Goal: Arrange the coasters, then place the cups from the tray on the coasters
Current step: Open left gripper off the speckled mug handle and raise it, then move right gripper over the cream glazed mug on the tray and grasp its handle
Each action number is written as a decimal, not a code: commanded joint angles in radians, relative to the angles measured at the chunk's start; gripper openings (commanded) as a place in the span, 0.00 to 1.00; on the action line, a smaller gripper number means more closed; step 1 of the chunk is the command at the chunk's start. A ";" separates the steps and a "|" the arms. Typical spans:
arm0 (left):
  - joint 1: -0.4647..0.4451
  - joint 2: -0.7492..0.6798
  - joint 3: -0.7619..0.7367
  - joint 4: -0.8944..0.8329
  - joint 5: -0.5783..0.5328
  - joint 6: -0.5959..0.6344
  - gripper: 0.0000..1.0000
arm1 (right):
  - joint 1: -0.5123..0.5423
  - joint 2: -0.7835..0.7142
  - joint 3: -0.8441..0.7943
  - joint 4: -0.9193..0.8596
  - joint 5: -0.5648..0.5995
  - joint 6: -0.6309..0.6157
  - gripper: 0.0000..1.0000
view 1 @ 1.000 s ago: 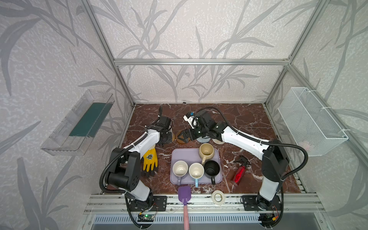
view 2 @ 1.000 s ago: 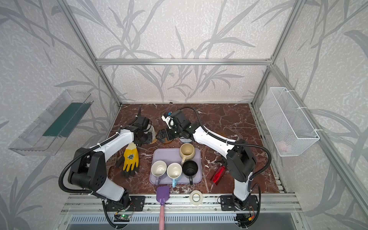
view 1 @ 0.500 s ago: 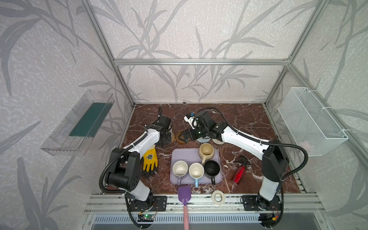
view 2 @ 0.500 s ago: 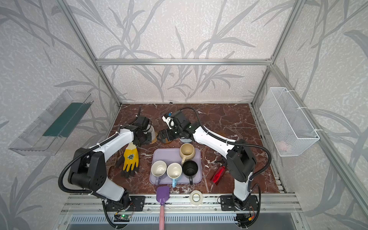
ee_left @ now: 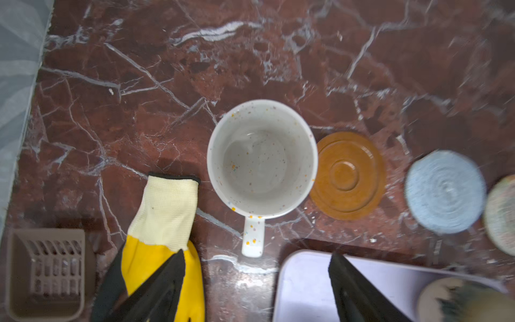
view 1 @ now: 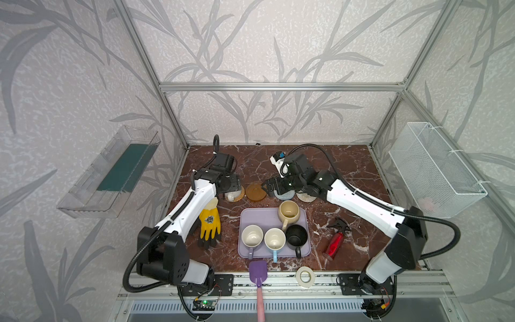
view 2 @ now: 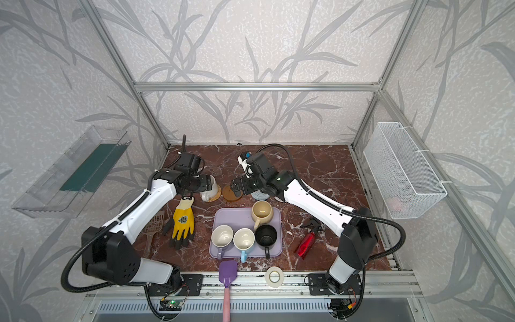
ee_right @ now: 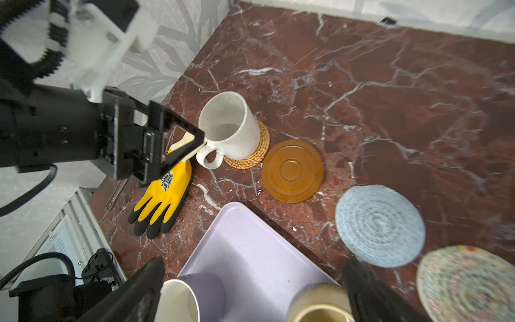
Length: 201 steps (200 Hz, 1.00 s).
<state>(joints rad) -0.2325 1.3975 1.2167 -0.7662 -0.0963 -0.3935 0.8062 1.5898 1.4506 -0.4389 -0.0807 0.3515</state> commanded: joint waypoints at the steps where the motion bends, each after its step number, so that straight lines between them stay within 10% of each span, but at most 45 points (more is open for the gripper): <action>1: 0.005 -0.069 0.030 -0.059 0.031 -0.037 0.99 | -0.002 -0.115 -0.083 -0.065 0.180 0.025 0.99; 45: 0.003 -0.209 -0.042 0.022 0.247 -0.122 0.99 | -0.141 -0.261 -0.288 -0.096 -0.014 0.126 0.99; 108: -0.002 -0.346 -0.183 0.178 0.593 -0.248 0.99 | -0.111 -0.398 -0.465 -0.144 0.006 0.208 0.99; 201: -0.048 -0.378 -0.295 0.159 0.692 -0.223 0.99 | 0.066 -0.173 -0.385 -0.138 0.095 0.278 1.00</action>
<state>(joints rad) -0.2695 1.0420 0.9451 -0.6178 0.5858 -0.6292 0.8589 1.3647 1.0103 -0.5690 -0.0185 0.6098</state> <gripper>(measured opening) 0.992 0.993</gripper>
